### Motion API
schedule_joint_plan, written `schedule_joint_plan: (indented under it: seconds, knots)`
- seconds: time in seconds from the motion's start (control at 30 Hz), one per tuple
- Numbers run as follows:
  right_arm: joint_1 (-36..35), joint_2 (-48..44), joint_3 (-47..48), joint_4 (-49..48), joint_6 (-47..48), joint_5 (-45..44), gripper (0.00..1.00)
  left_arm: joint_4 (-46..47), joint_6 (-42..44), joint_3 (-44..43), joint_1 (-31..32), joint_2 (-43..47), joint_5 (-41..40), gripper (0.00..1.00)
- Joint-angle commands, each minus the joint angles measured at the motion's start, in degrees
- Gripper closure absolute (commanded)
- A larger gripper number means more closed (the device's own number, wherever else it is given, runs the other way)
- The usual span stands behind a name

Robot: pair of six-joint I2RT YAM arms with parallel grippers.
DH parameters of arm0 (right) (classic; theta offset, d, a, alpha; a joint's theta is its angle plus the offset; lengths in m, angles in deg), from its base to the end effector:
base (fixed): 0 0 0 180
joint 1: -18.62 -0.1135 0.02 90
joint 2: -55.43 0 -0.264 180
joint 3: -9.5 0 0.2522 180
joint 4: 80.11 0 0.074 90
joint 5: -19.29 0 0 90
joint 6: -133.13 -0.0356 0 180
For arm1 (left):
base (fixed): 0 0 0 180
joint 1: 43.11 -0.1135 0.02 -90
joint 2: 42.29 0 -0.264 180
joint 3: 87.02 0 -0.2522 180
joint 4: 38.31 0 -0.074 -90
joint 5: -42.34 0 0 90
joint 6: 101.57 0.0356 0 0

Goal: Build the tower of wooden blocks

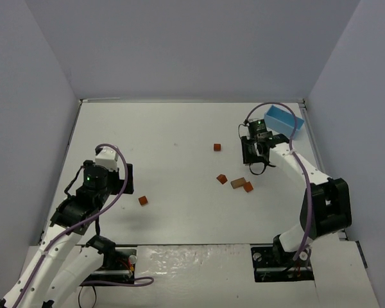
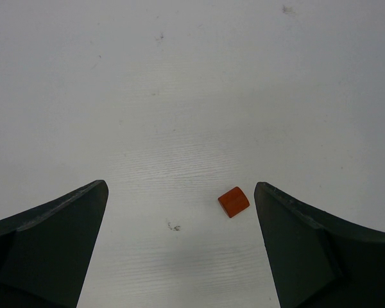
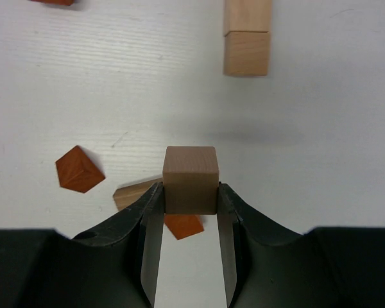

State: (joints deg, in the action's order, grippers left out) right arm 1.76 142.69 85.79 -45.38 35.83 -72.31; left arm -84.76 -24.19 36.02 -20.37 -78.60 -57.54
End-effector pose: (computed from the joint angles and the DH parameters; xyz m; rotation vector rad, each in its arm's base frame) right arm 0.3175 0.0952 0.2508 -0.1844 2.3674 0.1699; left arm 0.1328 -0.0490 0.3113 0.0690 2.0195 -0.2182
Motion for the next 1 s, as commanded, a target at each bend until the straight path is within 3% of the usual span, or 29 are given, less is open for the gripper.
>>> schedule_joint_plan:
  seconds: [0.0, 0.33, 0.97]
  knots:
    - [3.5, 3.4, 3.5, 0.9, 4.5, 3.5, 0.99, 3.4, 0.2, -0.7, -0.4, -0.2, 0.7, 0.03]
    - [10.1, 9.2, 3.1, -3.0, 8.3, 4.7, 1.00, 3.4, 0.2, -0.6, -0.4, 0.4, 0.7, 0.03]
    - [10.6, 15.9, 2.7, -7.7, 10.6, 5.9, 1.00, 3.4, 0.3, -0.6, -0.4, 0.4, 0.4, 0.03]
